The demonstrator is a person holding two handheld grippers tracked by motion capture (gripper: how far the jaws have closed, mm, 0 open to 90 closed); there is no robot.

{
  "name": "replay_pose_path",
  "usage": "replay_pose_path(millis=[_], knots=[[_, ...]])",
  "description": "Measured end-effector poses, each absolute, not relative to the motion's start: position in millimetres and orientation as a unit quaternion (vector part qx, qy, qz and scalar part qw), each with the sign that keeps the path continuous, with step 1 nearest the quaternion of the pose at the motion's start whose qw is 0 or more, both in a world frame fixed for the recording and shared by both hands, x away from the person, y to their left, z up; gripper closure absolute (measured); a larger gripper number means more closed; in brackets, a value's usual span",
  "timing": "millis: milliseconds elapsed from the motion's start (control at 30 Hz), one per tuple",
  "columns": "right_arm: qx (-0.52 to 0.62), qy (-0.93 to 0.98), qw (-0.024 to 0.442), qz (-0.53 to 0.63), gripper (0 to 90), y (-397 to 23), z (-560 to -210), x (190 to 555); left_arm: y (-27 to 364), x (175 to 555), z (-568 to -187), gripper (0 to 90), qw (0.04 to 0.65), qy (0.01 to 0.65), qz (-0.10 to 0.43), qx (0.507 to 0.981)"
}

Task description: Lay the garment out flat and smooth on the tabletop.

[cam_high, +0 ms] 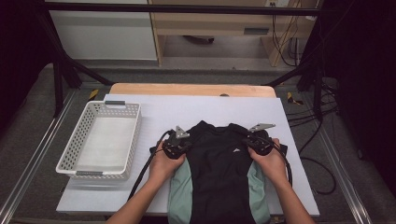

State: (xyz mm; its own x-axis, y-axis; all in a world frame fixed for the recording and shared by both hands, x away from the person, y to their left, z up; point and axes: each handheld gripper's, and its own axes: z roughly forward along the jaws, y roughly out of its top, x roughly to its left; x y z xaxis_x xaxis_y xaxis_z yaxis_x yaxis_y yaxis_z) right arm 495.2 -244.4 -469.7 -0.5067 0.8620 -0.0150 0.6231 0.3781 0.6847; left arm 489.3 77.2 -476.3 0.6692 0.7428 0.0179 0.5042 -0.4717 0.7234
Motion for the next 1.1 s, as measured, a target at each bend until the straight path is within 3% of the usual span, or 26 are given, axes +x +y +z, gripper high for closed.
replay_pose_path(millis=[267, 400, 800, 933, 1100], knots=[[0.465, 0.802, 0.203, 0.315, 86.9, -240.3, -471.8, 499.7, 79.9, 491.9, -477.9, 86.0, 0.362, 0.377, 0.189, 0.831], [0.474, 0.79, 0.201, 0.332, 74.7, -241.0, -466.3, 493.6, 83.7, 486.3, -473.1, 77.8, 0.373, 0.377, 0.2, 0.824], [0.482, 0.753, 0.225, 0.386, 49.5, -250.4, -438.7, 450.6, 112.9, 455.9, -443.3, 51.8, 0.419, 0.369, 0.209, 0.803], [0.49, 0.746, 0.214, 0.397, 27.8, -255.7, -434.0, 433.1, 124.3, 447.5, -435.2, 49.8, 0.435, 0.377, 0.2, 0.793], [0.483, 0.747, 0.222, 0.4, 19.8, -255.7, -432.7, 409.7, 131.4, 443.2, -422.9, 44.1, 0.449, 0.378, 0.202, 0.784]])
